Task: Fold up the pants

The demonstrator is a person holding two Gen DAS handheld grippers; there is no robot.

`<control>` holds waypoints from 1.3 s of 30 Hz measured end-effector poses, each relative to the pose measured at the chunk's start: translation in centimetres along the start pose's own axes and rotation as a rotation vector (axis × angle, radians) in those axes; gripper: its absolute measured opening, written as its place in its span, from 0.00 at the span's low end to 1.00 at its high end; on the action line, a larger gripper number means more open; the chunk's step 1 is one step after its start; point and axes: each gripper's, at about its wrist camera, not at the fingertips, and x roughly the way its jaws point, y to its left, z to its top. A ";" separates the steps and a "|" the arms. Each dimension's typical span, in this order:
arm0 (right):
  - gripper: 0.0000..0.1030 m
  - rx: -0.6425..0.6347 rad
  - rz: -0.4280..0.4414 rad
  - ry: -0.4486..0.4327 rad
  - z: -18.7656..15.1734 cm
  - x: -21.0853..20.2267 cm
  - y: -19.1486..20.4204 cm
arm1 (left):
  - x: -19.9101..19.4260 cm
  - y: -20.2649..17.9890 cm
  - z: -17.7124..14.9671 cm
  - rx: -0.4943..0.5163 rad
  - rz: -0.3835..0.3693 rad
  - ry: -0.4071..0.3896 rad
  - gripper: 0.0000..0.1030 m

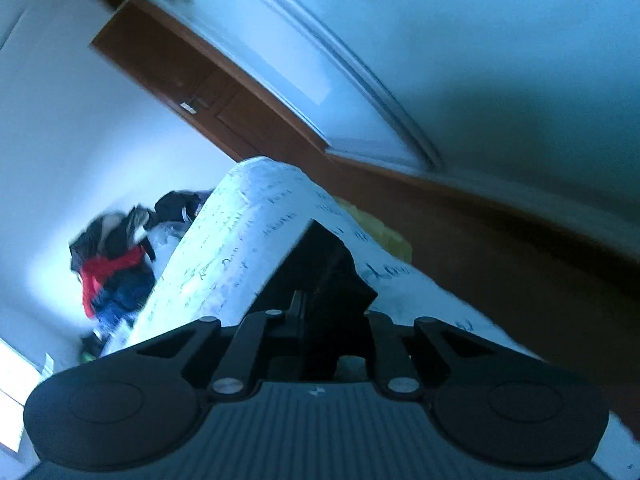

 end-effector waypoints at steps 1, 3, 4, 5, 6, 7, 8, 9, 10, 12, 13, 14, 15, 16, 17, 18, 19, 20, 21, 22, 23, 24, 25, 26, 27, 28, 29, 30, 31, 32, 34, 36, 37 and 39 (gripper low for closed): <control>0.11 -0.062 -0.008 -0.014 -0.1 -0.3 1.2 | -0.3 0.4 0.3 -0.028 -0.021 -0.012 0.77; 0.11 -0.189 -0.012 -0.033 -0.3 -0.8 3.7 | -0.9 1.6 1.0 -0.109 -0.087 -0.027 0.83; 0.11 -0.272 -0.019 -0.040 -0.8 -1.0 5.3 | -0.9 2.3 1.4 -0.164 -0.139 -0.022 0.85; 0.11 -0.339 -0.025 -0.047 -1.3 -1.0 6.7 | -1.0 2.9 1.7 -0.225 -0.196 -0.012 0.86; 0.11 -0.409 -0.024 -0.050 -1.9 -1.1 8.0 | -0.9 3.3 2.0 -0.288 -0.261 0.002 0.88; 0.11 -0.459 -0.017 -0.048 -2.6 -1.0 9.1 | -0.8 3.7 2.2 -0.355 -0.342 0.019 0.91; 0.11 -0.507 -0.009 -0.041 -3.3 -0.9 10.2 | -0.6 3.8 2.3 -0.421 -0.444 0.035 0.92; 0.11 -0.557 -0.006 -0.038 -4.1 -0.8 11.2 | -0.3 3.7 2.4 -0.468 -0.525 0.047 0.95; 0.11 -0.613 -0.002 -0.041 -5.0 -0.9 12.3 | 0.0 3.6 2.6 -0.516 -0.598 0.058 0.97; 0.11 -0.720 0.008 -0.045 -6.8 -1.2 14.1 | 1.0 3.1 2.9 -0.595 -0.697 0.082 0.97; 0.11 -0.780 0.018 -0.048 -8.0 -1.5 15.1 | 1.5 2.8 3.0 -0.617 -0.716 0.090 0.97; 0.11 -0.827 0.030 -0.050 -8.9 -2.1 16.0 | 2.1 2.6 3.2 -0.628 -0.711 0.089 0.97; 0.11 -0.879 0.045 -0.050 -9.9 -2.6 16.9 | 2.6 2.4 3.4 -0.627 -0.691 0.083 0.97; 0.11 -0.940 0.065 -0.054 -11.1 -3.0 17.7 | 3.1 2.2 3.5 -0.622 -0.669 0.081 0.96; 0.11 -0.991 0.083 -0.061 -12.1 -3.7 18.4 | 3.5 2.3 3.6 -0.620 -0.652 0.082 0.95; 0.11 -1.041 0.101 -0.065 -13.2 -4.0 19.0 | 3.8 2.4 3.6 -0.622 -0.640 0.089 0.91; 0.11 -1.098 0.115 -0.068 -14.3 -4.4 19.5 | 3.8 3.1 3.4 -0.629 -0.639 0.093 0.84; 0.11 -1.144 0.121 -0.070 -15.1 -4.7 19.8 | 4.0 3.5 3.2 -0.634 -0.639 0.095 0.81; 0.11 -1.188 0.121 -0.075 -15.9 -4.9 20.1 | 4.2 3.9 3.0 -0.641 -0.628 0.102 0.77; 0.11 -1.230 0.121 -0.078 -16.7 -5.0 20.3 | 4.5 4.4 2.8 -0.649 -0.610 0.112 0.70; 0.11 -1.255 0.121 -0.077 -17.2 -5.0 20.3 | 4.7 4.9 2.7 -0.661 -0.596 0.121 0.66; 0.11 -1.273 0.118 -0.071 -17.7 -5.0 20.4 | 4.7 5.3 2.5 -0.672 -0.591 0.130 0.56; 0.11 -1.281 0.117 -0.062 -18.0 -5.1 20.5 | 4.9 5.6 2.4 -0.681 -0.591 0.139 0.47; 0.11 -1.284 0.116 -0.054 -18.4 -5.1 20.4 | 5.0 5.8 2.2 -0.691 -0.587 0.150 0.44; 0.11 -1.286 0.114 -0.047 -18.5 -4.8 20.6 | 5.1 6.0 2.0 -0.695 -0.584 0.154 0.39; 0.11 -1.289 0.110 -0.039 -18.6 -4.9 20.4 | 5.1 6.1 1.9 -0.693 -0.579 0.156 0.33; 0.11 -1.291 0.106 -0.034 -18.7 -5.0 20.4 | 5.0 6.1 1.8 -0.684 -0.570 0.157 0.30; 0.11 -1.292 0.105 -0.030 -19.0 -5.4 20.1 | 5.0 6.1 1.8 -0.676 -0.563 0.158 0.25; 0.11 -1.292 0.104 -0.021 -19.2 -5.3 20.1 | 5.0 6.0 1.8 -0.666 -0.557 0.159 0.20; 0.11 -1.295 0.099 -0.009 -19.2 -5.2 20.2 | 5.0 5.9 1.8 -0.656 -0.551 0.160 0.19; 0.13 -1.305 0.081 -0.001 -19.5 -4.6 20.3 | 4.9 5.6 1.9 -0.635 -0.541 0.155 0.15; 0.24 -1.323 0.054 0.002 -19.7 -4.2 20.2 | 4.6 5.3 1.9 -0.609 -0.525 0.141 0.14; 0.36 -1.336 0.039 -0.006 -19.7 -4.2 20.2 | 4.4 5.2 1.9 -0.596 -0.516 0.135 0.14; 0.44 -1.364 0.012 -0.031 -20.0 -4.3 20.1 | 4.3 4.9 2.0 -0.574 -0.503 0.124 0.14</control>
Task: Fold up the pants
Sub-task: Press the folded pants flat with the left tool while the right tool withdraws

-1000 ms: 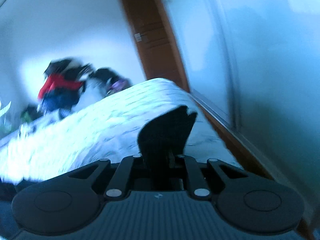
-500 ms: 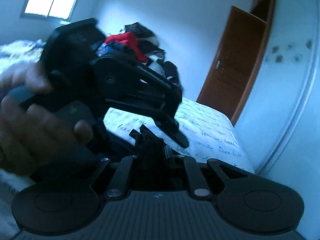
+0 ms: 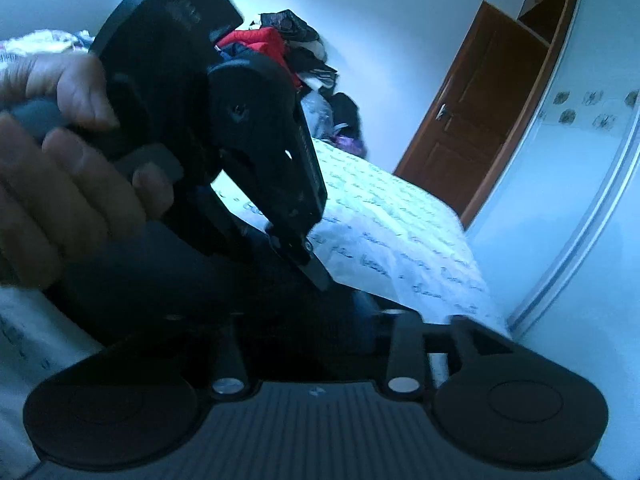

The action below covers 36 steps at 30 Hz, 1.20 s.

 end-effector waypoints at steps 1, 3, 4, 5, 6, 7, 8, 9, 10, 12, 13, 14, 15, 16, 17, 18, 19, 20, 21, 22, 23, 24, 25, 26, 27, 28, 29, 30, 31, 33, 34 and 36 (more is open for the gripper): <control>0.43 -0.010 -0.007 -0.003 -0.3 -0.3 0.2 | 0.0 -0.1 0.0 0.009 0.005 -0.003 0.14; 0.42 0.003 -0.004 -0.003 -0.6 -0.6 0.3 | 0.1 -0.3 -0.1 0.028 0.020 -0.010 0.14; 0.30 0.012 0.004 0.003 -0.9 -0.7 0.3 | 0.1 -0.4 -0.2 0.036 0.025 -0.013 0.15; 0.20 0.017 0.006 0.012 -0.7 -0.5 0.5 | 0.1 -0.5 -0.3 0.045 0.027 -0.016 0.16; 0.18 0.022 0.002 0.019 -0.8 -0.5 0.6 | 0.1 -0.5 -0.3 0.047 0.027 -0.020 0.18; 0.17 0.026 -0.003 0.024 -0.9 -0.6 0.9 | 0.1 -0.4 -0.4 0.043 0.021 -0.025 0.20; 0.13 0.025 -0.003 0.029 -0.8 -0.6 1.1 | 0.0 -0.4 -0.5 0.037 0.011 -0.026 0.23; 0.12 0.022 -0.002 0.032 -0.7 -0.6 1.3 | 0.1 -0.3 -0.5 0.032 0.003 -0.024 0.29; 0.12 0.021 -0.002 0.030 -0.7 -0.7 1.4 | 0.1 -0.3 -0.4 0.028 -0.001 -0.023 0.31; 0.12 0.027 0.002 0.027 -0.7 -0.8 1.6 | 0.1 -0.4 -0.4 0.030 0.000 -0.022 0.31; 0.12 0.036 0.004 0.025 -0.7 -0.9 1.5 | 0.1 -0.5 -0.4 0.034 0.004 -0.020 0.30; 0.12 0.049 0.007 0.024 -0.7 -1.0 1.3 | 0.1 -0.5 -0.4 0.041 0.011 -0.017 0.27; 0.12 0.064 0.012 0.024 -0.7 -0.9 1.2 | 0.1 -0.5 -0.4 0.046 0.022 -0.016 0.16; 0.12 0.079 0.018 0.023 -0.7 -0.9 1.0 | 0.2 -0.5 -0.4 0.050 0.040 -0.018 0.14; 0.12 0.088 0.022 0.022 -0.5 -0.9 0.9 | 0.1 -0.4 -0.5 0.052 0.056 -0.021 0.13; 0.12 0.093 0.027 0.019 -0.5 -1.0 0.9 | -0.1 -0.3 -0.5 0.053 0.060 -0.023 0.12; 0.12 0.098 0.034 0.017 -0.4 -1.0 1.1 | -0.3 -0.1 -0.6 0.056 0.062 -0.027 0.12; 0.12 0.101 0.041 0.015 -0.4 -1.2 1.3 | -0.5 -0.1 -0.6 0.064 0.070 -0.034 0.12; 0.12 0.104 0.049 0.014 -0.3 -1.2 1.4 | -0.7 -0.1 -0.7 0.078 0.081 -0.039 0.12; 0.12 0.111 0.060 0.012 -0.3 -1.3 1.5 | -0.8 -0.2 -0.7 0.094 0.096 -0.044 0.12; 0.12 0.119 0.070 0.012 -0.3 -1.0 1.4 | -1.0 -0.3 -0.7 0.113 0.116 -0.049 0.12; 0.12 0.131 0.080 0.012 -0.3 -1.0 1.5 | -1.2 -0.4 -0.8 0.131 0.131 -0.053 0.12; 0.12 0.147 0.092 0.011 -0.3 -1.0 1.5 | -1.4 -0.5 -0.9 0.149 0.147 -0.059 0.12; 0.12 0.160 0.102 0.010 -0.4 -0.7 1.4 | -1.6 -0.6 -0.9 0.171 0.164 -0.066 0.12; 0.12 0.173 0.114 0.009 -0.4 -0.7 1.3 | -1.8 -0.8 -1.1 0.196 0.185 -0.075 0.12; 0.12 0.183 0.126 0.008 -0.4 -0.6 1.3 | -2.0 -0.9 -1.2 0.219 0.207 -0.087 0.12; 0.12 0.191 0.135 0.007 -0.3 -0.4 1.2 | -2.2 -1.0 -1.3 0.239 0.225 -0.095 0.12; 0.12 0.200 0.147 0.007 -0.3 -0.3 1.2 | -2.4 -1.2 -1.5 0.265 0.249 -0.104 0.12; 0.12 0.210 0.161 0.008 -0.4 -0.2 1.3 | -2.5 -1.4 -1.6 0.289 0.272 -0.113 0.12; 0.12 0.233 0.185 0.010 -0.5 0.1 1.4 | -2.7 -1.8 -2.1 0.344 0.318 -0.127 0.12; 0.12 0.240 0.193 0.011 -0.5 0.1 1.5 | -2.8 -2.0 -2.3 0.369 0.337 -0.132 0.12; 0.12 0.248 0.201 0.013 -0.6 0.0 1.9 | -3.0 -2.3 -2.7 0.407 0.364 -0.140 0.12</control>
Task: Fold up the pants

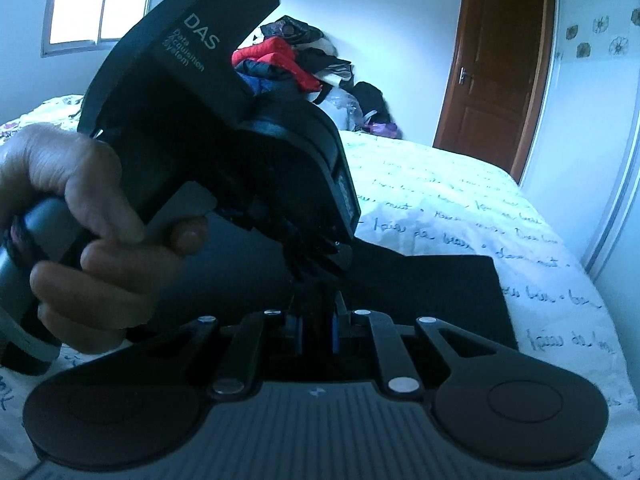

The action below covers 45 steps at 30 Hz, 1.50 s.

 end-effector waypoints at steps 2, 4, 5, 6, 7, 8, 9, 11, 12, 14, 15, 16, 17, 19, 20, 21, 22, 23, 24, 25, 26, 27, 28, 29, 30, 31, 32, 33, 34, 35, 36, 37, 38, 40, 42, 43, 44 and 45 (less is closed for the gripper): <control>0.12 0.004 0.007 0.001 -0.1 0.1 0.2 | -0.1 -0.3 -0.2 0.028 0.018 -0.009 0.12; 0.12 0.007 0.013 0.001 -0.2 0.1 0.2 | -0.2 -0.3 -0.3 0.041 0.029 -0.014 0.12; 0.12 0.006 0.014 0.002 -0.2 0.2 0.3 | -0.3 -0.3 -0.3 0.043 0.032 -0.014 0.12; 0.12 0.005 0.016 0.003 -0.2 0.2 0.4 | -0.2 -0.2 -0.3 0.042 0.033 -0.013 0.12; 0.12 0.005 0.018 0.004 -0.2 0.2 0.4 | -0.2 -0.1 -0.4 0.041 0.034 -0.012 0.12; 0.12 0.006 0.021 0.005 -0.3 0.3 0.4 | -0.3 -0.1 -0.4 0.043 0.036 -0.011 0.12; 0.12 0.010 0.025 0.006 -0.3 0.4 0.4 | -0.3 0.0 -0.4 0.046 0.038 -0.010 0.12; 0.12 0.021 0.034 0.008 0.1 1.3 -0.6 | -0.3 0.0 -0.3 0.054 0.042 -0.010 0.12; 0.12 0.028 0.038 0.007 0.2 1.5 -0.8 | -0.4 -0.1 -0.3 0.059 0.044 -0.010 0.12; 0.12 0.045 0.047 0.007 0.4 1.9 -1.4 | -0.4 0.0 -0.3 0.067 0.048 -0.007 0.12; 0.12 0.053 0.052 0.007 0.4 2.0 -1.5 | -0.4 0.1 -0.3 0.068 0.050 -0.005 0.12; 0.12 0.064 0.060 0.008 0.4 2.1 -1.6 | -0.3 0.2 -0.3 0.069 0.053 -0.003 0.12; 0.12 0.076 0.068 0.008 0.3 2.1 -1.6 | -0.3 0.3 -0.3 0.070 0.056 -0.002 0.12; 0.12 0.099 0.085 0.009 0.3 2.3 -1.9 | -0.3 0.4 -0.4 0.075 0.063 -0.002 0.13; 0.12 0.107 0.092 0.011 0.3 2.5 -2.1 | -0.3 0.5 -0.5 0.077 0.067 -0.002 0.13; 0.12 0.114 0.099 0.012 0.4 2.8 -2.3 | -0.3 0.6 -0.5 0.080 0.070 -0.002 0.13; 0.12 0.118 0.103 0.013 0.4 2.9 -2.4 | -0.3 0.6 -0.5 0.083 0.073 -0.002 0.13; 0.12 0.123 0.106 0.014 0.4 3.1 -2.5 | -0.3 0.6 -0.6 0.085 0.076 -0.002 0.13; 0.12 0.125 0.110 0.014 0.3 3.2 -2.5 | -0.3 0.7 -0.6 0.087 0.078 -0.002 0.13; 0.12 0.126 0.111 0.015 0.3 3.4 -2.6 | -0.3 0.7 -0.6 0.088 0.078 -0.002 0.13; 0.12 0.126 0.111 0.014 0.3 3.4 -2.5 | -0.3 0.7 -0.6 0.089 0.079 -0.002 0.13; 0.12 0.127 0.113 0.014 0.4 3.5 -2.6 | -0.3 0.8 -0.6 0.090 0.080 -0.002 0.13; 0.12 0.126 0.113 0.015 0.4 3.6 -2.6 | -0.3 0.8 -0.6 0.091 0.081 -0.002 0.13; 0.12 0.125 0.112 0.016 0.5 3.6 -2.6 | -0.3 0.8 -0.6 0.091 0.082 -0.002 0.13; 0.12 0.124 0.112 0.016 0.5 3.6 -2.5 | -0.3 0.8 -0.6 0.092 0.084 -0.003 0.13; 0.12 0.123 0.113 0.015 0.6 3.6 -2.5 | -0.4 0.8 -0.6 0.094 0.086 -0.005 0.13; 0.12 0.123 0.113 0.014 0.5 3.4 -2.4 | -0.5 0.9 -0.7 0.096 0.089 -0.006 0.13; 0.12 0.123 0.114 0.012 0.5 3.3 -2.3 | -0.5 0.9 -0.7 0.097 0.092 -0.007 0.13; 0.12 0.124 0.116 0.012 0.6 3.3 -2.3 | -0.5 1.0 -0.7 0.097 0.095 -0.005 0.13; 0.12 0.122 0.118 0.013 0.6 3.4 -2.3 | -0.5 1.0 -0.7 0.097 0.097 -0.004 0.13; 0.12 0.120 0.119 0.014 0.6 3.4 -2.2 | -0.6 1.1 -0.8 0.096 0.099 -0.003 0.13; 0.12 0.119 0.121 0.014 0.6 3.5 -2.2 | -0.6 1.1 -0.8 0.095 0.100 -0.002 0.13; 0.12 0.118 0.123 0.014 0.5 3.4 -2.2 | -0.7 1.2 -0.8 0.094 0.101 -0.001 0.13; 0.12 0.116 0.126 0.014 0.4 3.2 -2.2 | -0.8 1.4 -0.9 0.095 0.103 0.000 0.13; 0.12 0.116 0.130 0.015 0.4 3.3 -2.4 | -0.9 1.5 -0.9 0.100 0.104 0.000 0.13; 0.12 0.115 0.130 0.015 0.5 3.3 -2.4 | -1.0 1.6 -0.9 0.102 0.104 -0.002 0.13; 0.12 0.114 0.132 0.014 0.5 3.3 -2.5 | -1.2 1.7 -0.9 0.104 0.104 -0.004 0.13; 0.12 0.115 0.133 0.015 0.5 3.3 -2.5 | -1.3 1.9 -0.9 0.103 0.103 -0.006 0.13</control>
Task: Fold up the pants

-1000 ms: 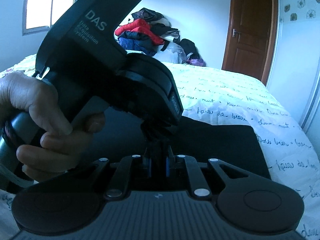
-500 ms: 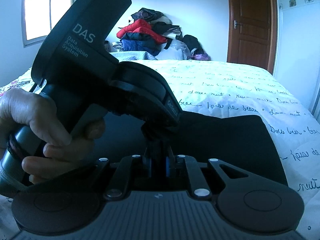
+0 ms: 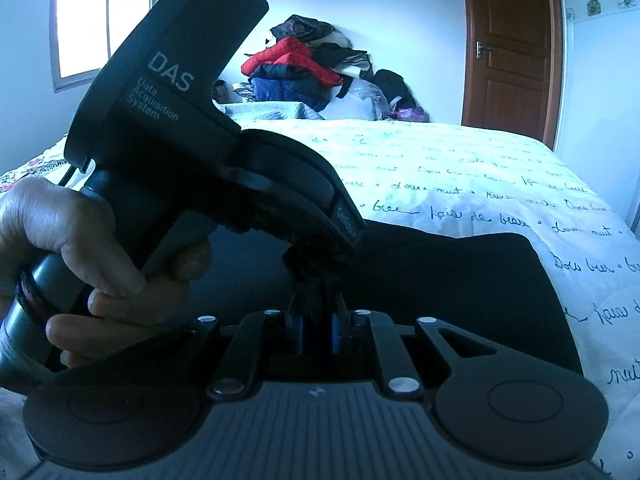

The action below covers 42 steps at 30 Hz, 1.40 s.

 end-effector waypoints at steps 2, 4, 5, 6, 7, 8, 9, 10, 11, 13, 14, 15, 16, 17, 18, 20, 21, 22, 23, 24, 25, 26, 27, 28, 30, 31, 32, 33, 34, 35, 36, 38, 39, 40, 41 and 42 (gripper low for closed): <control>0.12 0.005 0.007 -0.001 0.1 0.0 0.0 | -0.1 0.5 0.0 -0.013 0.001 -0.001 0.13; 0.12 0.014 0.023 -0.004 0.2 0.2 -0.1 | -0.1 1.1 0.0 -0.029 0.002 -0.001 0.13; 0.12 0.017 0.029 -0.004 0.2 0.3 -0.1 | -0.2 1.3 0.0 -0.035 0.003 0.000 0.13; 0.12 0.015 0.032 -0.003 0.2 0.4 0.0 | -0.2 1.4 0.0 -0.036 0.005 -0.001 0.13; 0.12 0.012 0.034 -0.002 0.2 0.5 0.0 | -0.3 1.5 0.0 -0.035 0.008 -0.003 0.13; 0.12 0.011 0.037 -0.001 0.2 0.6 0.1 | -0.4 1.6 -0.1 -0.032 0.012 -0.005 0.13; 0.12 0.010 0.039 0.000 0.3 0.6 0.1 | -0.4 1.7 -0.1 -0.030 0.016 -0.008 0.13; 0.12 0.013 0.041 0.001 0.3 0.7 0.1 | -0.5 1.8 -0.1 -0.029 0.021 -0.010 0.13; 0.12 0.017 0.045 0.002 0.4 0.8 0.0 | -0.6 1.9 -0.1 -0.030 0.026 -0.011 0.13; 0.12 0.023 0.057 0.000 0.7 0.9 0.0 | -0.7 2.3 -0.1 -0.035 0.031 -0.012 0.13; 0.12 0.024 0.062 0.001 0.7 1.0 -0.1 | -0.7 2.6 -0.1 -0.038 0.033 -0.012 0.13; 0.12 0.022 0.067 0.001 0.7 1.1 0.0 | -0.7 2.8 -0.1 -0.040 0.035 -0.011 0.13; 0.12 0.020 0.072 0.001 0.7 1.2 0.0 | -0.8 3.0 -0.1 -0.041 0.037 -0.010 0.13; 0.12 0.019 0.077 0.002 0.8 1.3 0.1 | -0.8 3.2 -0.1 -0.042 0.040 -0.008 0.13; 0.12 0.017 0.081 0.004 0.8 1.4 0.2 | -0.8 3.4 -0.1 -0.042 0.043 -0.008 0.13; 0.12 0.018 0.091 0.006 0.7 1.6 -0.1 | -0.9 3.6 -0.3 -0.037 0.051 -0.007 0.13; 0.12 0.018 0.095 0.007 0.7 1.7 -0.2 | -1.0 3.8 -0.3 -0.035 0.054 -0.006 0.13; 0.12 0.019 0.099 0.008 0.7 1.8 -0.2 | -1.0 3.9 -0.3 -0.034 0.055 -0.007 0.13; 0.12 0.019 0.102 0.010 0.9 1.9 -0.3 | -1.0 4.0 -0.4 -0.034 0.056 -0.007 0.13; 0.12 0.019 0.105 0.009 0.9 2.0 -0.4 | -1.1 4.2 -0.4 -0.036 0.057 -0.008 0.13; 0.12 0.020 0.109 0.010 1.0 2.1 -0.5 | -1.1 4.4 -0.4 -0.036 0.058 -0.010 0.13; 0.12 0.023 0.116 0.010 1.2 2.3 -0.4 | -1.2 4.7 -0.4 -0.035 0.060 -0.013 0.13; 0.12 0.022 0.121 0.010 1.3 2.4 -0.3 | -1.3 4.9 -0.4 -0.034 0.062 -0.015 0.13; 0.12 0.020 0.127 0.010 1.3 2.6 -0.3 | -1.4 5.3 -0.5 -0.035 0.066 -0.016 0.14; 0.12 0.020 0.145 0.014 1.7 3.4 -0.2 | -1.4 6.1 -0.5 -0.044 0.068 -0.016 0.14; 0.12 0.020 0.153 0.016 1.8 3.6 -0.2 | -1.5 6.5 -0.6 -0.050 0.067 -0.016 0.14; 0.12 0.019 0.162 0.018 2.0 4.0 -0.1 | -1.5 6.9 -0.6 -0.060 0.065 -0.014 0.14; 0.12 0.017 0.169 0.019 2.0 4.3 0.0 | -1.6 7.3 -0.7 -0.068 0.061 -0.014 0.14; 0.12 0.016 0.176 0.019 2.1 4.4 0.0 | -1.6 7.7 -0.8 -0.075 0.057 -0.014 0.14; 0.12 0.014 0.180 0.021 2.1 4.7 0.0 | -1.7 8.1 -0.8 -0.083 0.053 -0.015 0.14; 0.12 0.015 0.184 0.022 2.2 4.9 0.1 | -1.8 8.4 -0.9 -0.088 0.050 -0.017 0.14; 0.12 0.013 0.195 0.023 2.4 5.3 0.3 | -1.9 8.9 -1.1 -0.096 0.047 -0.026 0.14; 0.12 0.009 0.199 0.023 2.5 5.5 0.3 | -1.9 9.1 -1.1 -0.097 0.048 -0.031 0.14; 0.12 0.004 0.203 0.021 2.7 5.8 0.4 | -2.0 9.3 -1.1 -0.097 0.050 -0.037 0.13; 0.12 0.000 0.208 0.019 2.9 6.0 0.5 | -2.1 9.5 -1.2 -0.097 0.052 -0.044 0.13; 0.12 -0.002 0.213 0.019 2.9 6.2 0.6 | -2.2 9.7 -1.2 -0.096 0.054 -0.050 0.13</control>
